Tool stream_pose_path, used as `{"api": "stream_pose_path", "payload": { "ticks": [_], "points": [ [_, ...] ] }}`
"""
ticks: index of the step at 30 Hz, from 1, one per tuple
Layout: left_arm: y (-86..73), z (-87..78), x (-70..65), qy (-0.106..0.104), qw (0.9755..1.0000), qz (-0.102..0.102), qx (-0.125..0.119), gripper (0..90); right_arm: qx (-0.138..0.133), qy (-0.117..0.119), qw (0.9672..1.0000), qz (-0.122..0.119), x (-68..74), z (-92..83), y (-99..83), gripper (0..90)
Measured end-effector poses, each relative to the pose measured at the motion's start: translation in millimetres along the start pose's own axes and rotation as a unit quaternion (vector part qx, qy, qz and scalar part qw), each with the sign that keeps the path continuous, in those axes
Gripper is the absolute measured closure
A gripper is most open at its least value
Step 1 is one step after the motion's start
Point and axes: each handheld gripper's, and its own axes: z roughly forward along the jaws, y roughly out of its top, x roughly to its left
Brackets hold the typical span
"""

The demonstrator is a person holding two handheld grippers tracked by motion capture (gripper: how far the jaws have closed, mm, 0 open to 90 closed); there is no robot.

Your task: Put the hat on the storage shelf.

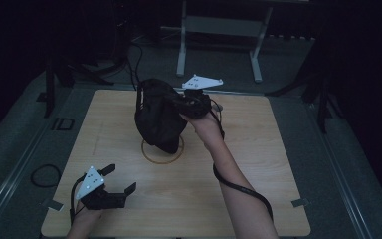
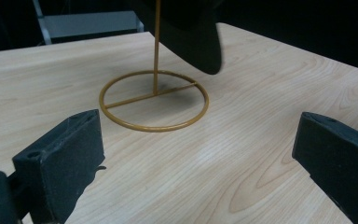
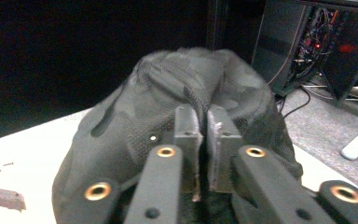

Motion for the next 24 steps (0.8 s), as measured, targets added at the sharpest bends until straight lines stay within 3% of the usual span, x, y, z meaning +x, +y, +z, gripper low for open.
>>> {"api": "stream_pose_path", "payload": {
  "ticks": [3, 6, 11, 24],
  "points": [
    [-0.2, 0.5, -1.0, -0.001, 1.0, 0.002, 0.002, 2.5, -0.001, 0.0, 1.0, -0.006, 2.5, 5.1, -3.7, 63.4],
    [0.3, 0.4, -1.4, -0.002, 1.0, 0.002, 0.0, 2.4, -0.005, 0.004, 1.0, -0.002, 3.2, 7.8, -5.9, 56.3],
    [0.1, 0.2, -0.7, -0.005, 1.0, -0.005, -0.001, 2.4, 0.0, 0.005, 0.9999, 0.01, 2.4, 7.8, -5.3, 52.6],
    [0.1, 2.3, -2.5, -0.008, 0.9999, -0.005, 0.003, 2.4, -0.001, 0.012, 0.9999, 0.012, 0.0, -2.4, -7.4, 45.6]
  ]
}}
